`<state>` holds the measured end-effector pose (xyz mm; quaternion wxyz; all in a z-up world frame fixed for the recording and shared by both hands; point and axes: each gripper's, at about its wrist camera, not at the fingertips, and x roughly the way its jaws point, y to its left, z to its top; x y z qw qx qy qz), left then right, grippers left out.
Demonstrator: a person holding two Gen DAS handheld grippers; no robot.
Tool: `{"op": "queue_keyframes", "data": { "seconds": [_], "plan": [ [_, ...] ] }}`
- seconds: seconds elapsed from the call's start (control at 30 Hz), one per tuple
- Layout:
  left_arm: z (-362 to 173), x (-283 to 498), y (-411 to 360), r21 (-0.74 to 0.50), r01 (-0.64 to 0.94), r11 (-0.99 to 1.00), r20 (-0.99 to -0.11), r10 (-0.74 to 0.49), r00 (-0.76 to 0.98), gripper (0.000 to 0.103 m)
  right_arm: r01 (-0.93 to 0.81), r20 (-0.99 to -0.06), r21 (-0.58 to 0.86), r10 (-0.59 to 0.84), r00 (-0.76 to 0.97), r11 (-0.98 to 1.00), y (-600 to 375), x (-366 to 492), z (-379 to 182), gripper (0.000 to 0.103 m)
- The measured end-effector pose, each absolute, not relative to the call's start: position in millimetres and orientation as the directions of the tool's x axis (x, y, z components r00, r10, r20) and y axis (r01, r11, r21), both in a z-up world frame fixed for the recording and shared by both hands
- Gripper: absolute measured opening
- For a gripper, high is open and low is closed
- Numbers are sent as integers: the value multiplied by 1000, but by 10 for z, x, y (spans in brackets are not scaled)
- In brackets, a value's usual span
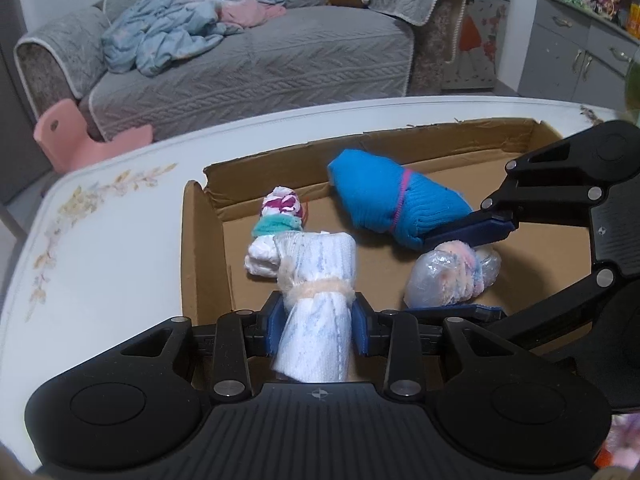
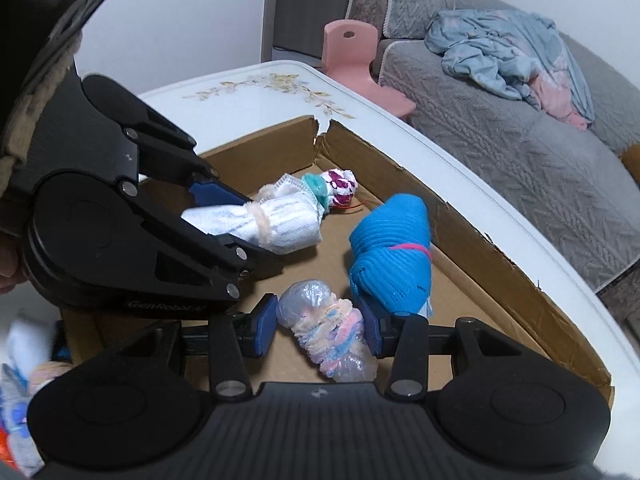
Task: Organize objects
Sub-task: 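Carry both bundles into the box and open both tools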
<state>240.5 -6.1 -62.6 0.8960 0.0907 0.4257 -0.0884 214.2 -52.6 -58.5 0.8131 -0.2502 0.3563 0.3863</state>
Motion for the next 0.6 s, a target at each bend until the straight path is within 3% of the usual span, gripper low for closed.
{"op": "queue_keyframes", "data": {
  "seconds": [0.27,0.47,0.6],
  "plan": [
    [-620,2406,-108,103,214,971,-771,-58,635,46,-800,-772,-134,444,454,585,-557,2126,-620,44],
    [-587,2430,-95,107,204,973,-777,-45,627,56,-791,-778,-143,426,461,595,-576,2137,-596,50],
    [-543,2407,-75,102,201,974,-768,-51,638,70,-790,-780,-143,423,461,597,-608,2131,-577,57]
  ]
}}
